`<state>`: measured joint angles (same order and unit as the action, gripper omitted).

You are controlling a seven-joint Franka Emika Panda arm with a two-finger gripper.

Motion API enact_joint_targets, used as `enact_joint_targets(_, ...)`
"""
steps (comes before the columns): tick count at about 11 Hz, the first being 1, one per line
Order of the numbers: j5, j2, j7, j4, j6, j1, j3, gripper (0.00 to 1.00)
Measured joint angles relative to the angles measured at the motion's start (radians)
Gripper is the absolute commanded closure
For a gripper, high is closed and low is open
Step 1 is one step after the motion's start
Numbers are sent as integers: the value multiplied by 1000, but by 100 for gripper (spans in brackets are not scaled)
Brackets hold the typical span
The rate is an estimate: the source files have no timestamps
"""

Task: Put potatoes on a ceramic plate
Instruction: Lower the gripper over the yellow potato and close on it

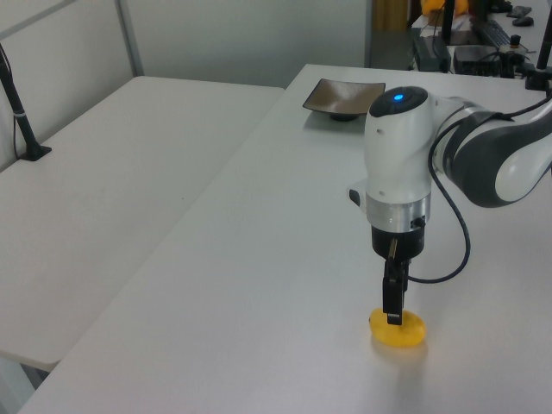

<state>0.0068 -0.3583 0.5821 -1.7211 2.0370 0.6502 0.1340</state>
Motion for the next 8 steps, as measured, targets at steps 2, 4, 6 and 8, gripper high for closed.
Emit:
enact_joint_targets(2,-30,-22,2,-6,9,0,0,0)
enact_joint_targets(4,-47,-32,3,-33,44,0,0,0)
enact_joint_targets(6,-50,-42,3,-52,60,0,0,0)
enact_joint_targets(8,-50,-56,3,-63,97,0,0,7)
